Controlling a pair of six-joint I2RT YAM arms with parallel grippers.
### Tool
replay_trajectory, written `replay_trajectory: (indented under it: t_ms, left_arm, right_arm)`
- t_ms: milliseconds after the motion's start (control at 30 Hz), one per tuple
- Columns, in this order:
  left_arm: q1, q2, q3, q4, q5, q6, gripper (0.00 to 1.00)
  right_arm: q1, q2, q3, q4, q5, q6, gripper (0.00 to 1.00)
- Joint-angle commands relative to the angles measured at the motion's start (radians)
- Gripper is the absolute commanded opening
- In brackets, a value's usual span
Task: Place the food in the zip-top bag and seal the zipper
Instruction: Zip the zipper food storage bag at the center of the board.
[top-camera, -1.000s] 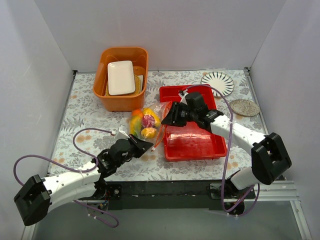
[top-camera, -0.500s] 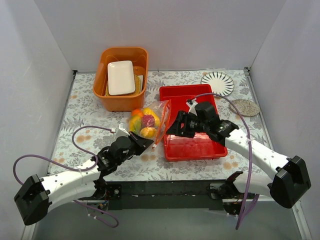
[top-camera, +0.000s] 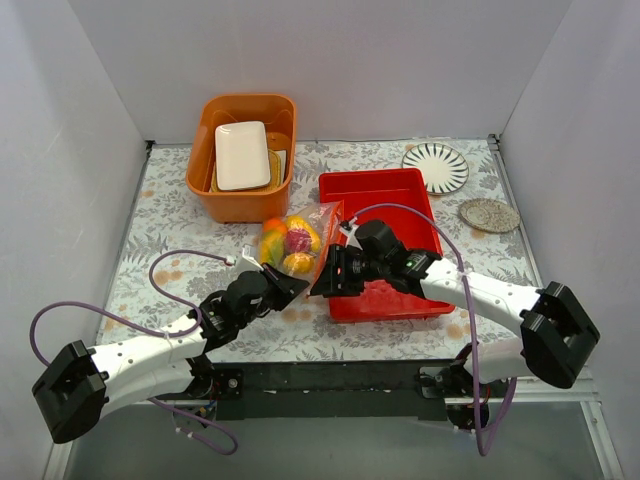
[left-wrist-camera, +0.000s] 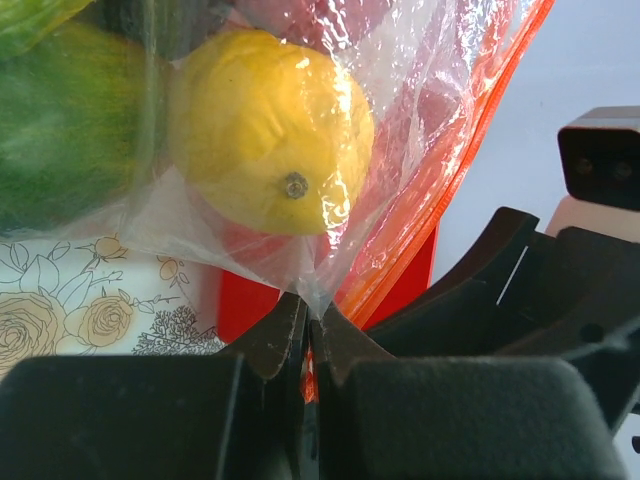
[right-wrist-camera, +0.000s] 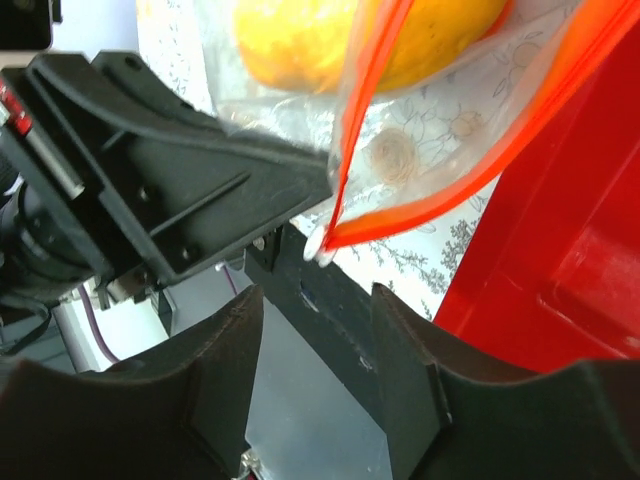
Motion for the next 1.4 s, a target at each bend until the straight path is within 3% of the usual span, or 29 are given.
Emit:
replay_trajectory:
  t_ms: [0, 400, 700, 867, 900, 1100, 1133, 1367]
  left_arm:
    - [-0.004, -0.010, 0.030, 0.014, -0.007, -0.165, 0.00]
    - [-0.002, -0.019, 0.005, 0.028, -0.002, -0.191, 0.00]
    - [-0.004, -0.025, 0.001, 0.028, 0.001, -0.198, 0.00]
    - [-0.004, -0.026, -0.005, 0.022, 0.001, -0.213, 0.00]
    - [-0.002, -0.028, -0.008, 0.017, 0.002, -0.217, 0.07]
    - [-0.004, -0.091, -0.071, 0.000, 0.009, -0.288, 0.27]
    - [-0.004, -0.117, -0.082, -0.007, 0.004, -0.297, 0.35]
    - [-0.004, -0.200, -0.145, -0.047, 0.004, -0.342, 0.38]
  right_arm:
    - [0.002, 0.021, -0.007, 0.088, 0.006, 0.018, 0.52]
    - [0.004, 0.093, 0.007, 0.143, -0.010, 0.024, 0.43]
    - [0.004, 0.096, 0.000, 0.167, -0.017, 0.026, 0.16]
    - [0.004, 0.085, -0.015, 0.177, -0.018, 0.041, 0.10]
    - [0.004, 0.080, -0.024, 0.177, -0.015, 0.046, 0.10]
    - [0.002, 0.048, -0.070, 0.230, 0.020, 0.092, 0.09]
    - [0.002, 0.048, -0.076, 0.236, 0.026, 0.095, 0.09]
    - [-0.028, 0.042, -0.133, 0.360, 0.000, 0.162, 0.08]
